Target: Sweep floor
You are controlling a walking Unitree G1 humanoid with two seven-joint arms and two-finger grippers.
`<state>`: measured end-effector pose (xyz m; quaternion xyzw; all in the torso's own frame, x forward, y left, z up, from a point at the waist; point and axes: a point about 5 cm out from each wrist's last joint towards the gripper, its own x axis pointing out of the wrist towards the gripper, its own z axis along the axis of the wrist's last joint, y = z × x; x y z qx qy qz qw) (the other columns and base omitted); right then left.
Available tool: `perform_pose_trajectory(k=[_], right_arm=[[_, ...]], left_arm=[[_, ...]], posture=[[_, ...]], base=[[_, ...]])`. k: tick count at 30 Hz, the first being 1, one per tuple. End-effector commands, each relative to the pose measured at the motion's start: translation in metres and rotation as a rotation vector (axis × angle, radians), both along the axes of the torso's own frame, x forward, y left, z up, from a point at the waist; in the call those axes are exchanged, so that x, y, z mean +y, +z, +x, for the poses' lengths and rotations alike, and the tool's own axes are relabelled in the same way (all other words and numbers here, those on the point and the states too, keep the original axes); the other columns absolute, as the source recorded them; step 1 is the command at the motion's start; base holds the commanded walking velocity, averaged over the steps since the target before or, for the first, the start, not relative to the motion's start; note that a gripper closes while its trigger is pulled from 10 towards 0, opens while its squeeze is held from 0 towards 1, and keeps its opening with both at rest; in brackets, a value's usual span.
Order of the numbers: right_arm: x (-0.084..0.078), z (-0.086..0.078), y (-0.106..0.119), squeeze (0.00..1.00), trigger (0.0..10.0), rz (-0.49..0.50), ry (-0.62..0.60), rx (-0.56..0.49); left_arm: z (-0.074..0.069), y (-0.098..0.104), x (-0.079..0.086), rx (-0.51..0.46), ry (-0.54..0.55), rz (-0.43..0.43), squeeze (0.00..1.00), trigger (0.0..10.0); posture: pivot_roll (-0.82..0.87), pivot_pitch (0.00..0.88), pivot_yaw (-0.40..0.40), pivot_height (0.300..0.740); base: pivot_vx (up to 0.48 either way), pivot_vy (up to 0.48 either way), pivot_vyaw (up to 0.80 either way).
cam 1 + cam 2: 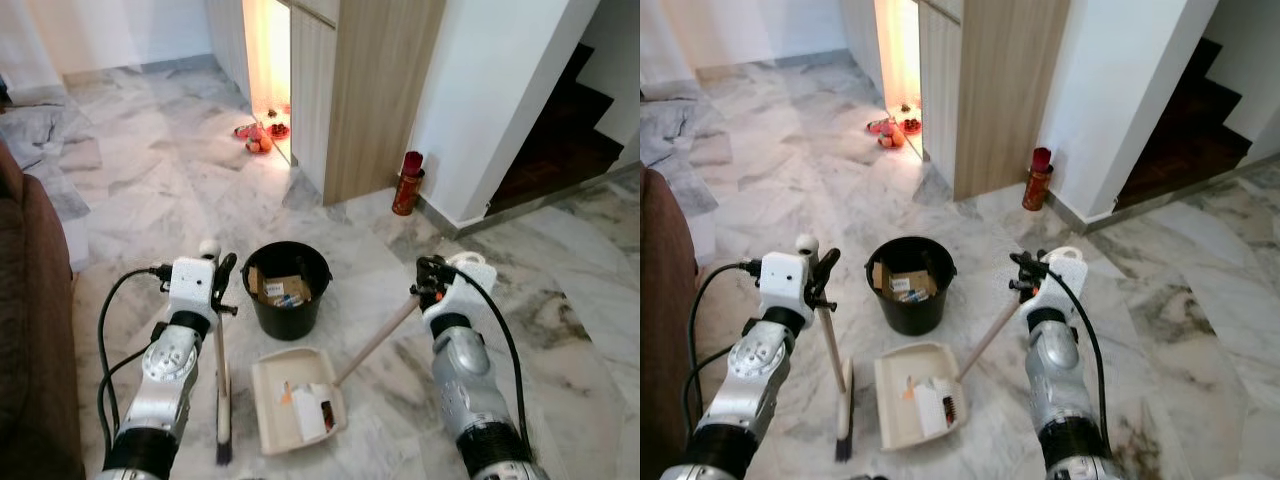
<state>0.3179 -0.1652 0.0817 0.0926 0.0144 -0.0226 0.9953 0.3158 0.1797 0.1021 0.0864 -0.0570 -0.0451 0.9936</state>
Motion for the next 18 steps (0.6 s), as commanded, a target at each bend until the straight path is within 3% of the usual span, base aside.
perform_pose_trajectory(k=[1,12,18], right_arm=[[-0.003,-0.003,0.023,0.0,10.0,-0.021,0.007,-0.084],[-0.002,-0.021,0.041,0.0,10.0,-0.059,0.127,-0.013],[-0.008,-0.021,0.075,0.0,10.0,-0.001,0.116,-0.078]], left_arm=[[0.002,0.006,-0.001,-0.03,-0.002,0.002,0.0,10.0],[0.003,0.006,-0.002,-0.028,-0.003,0.005,0.0,10.0],[0.004,0.006,-0.002,-0.027,-0.004,0.005,0.0,10.0]], posture=[[0.06,0.0,-0.056,0.74],[0.05,0.0,-0.056,0.74],[0.04,0.0,-0.052,0.74]], base=[[0.0,0.0,0.0],[0.0,0.0,0.0],[0.0,0.0,0.0]])
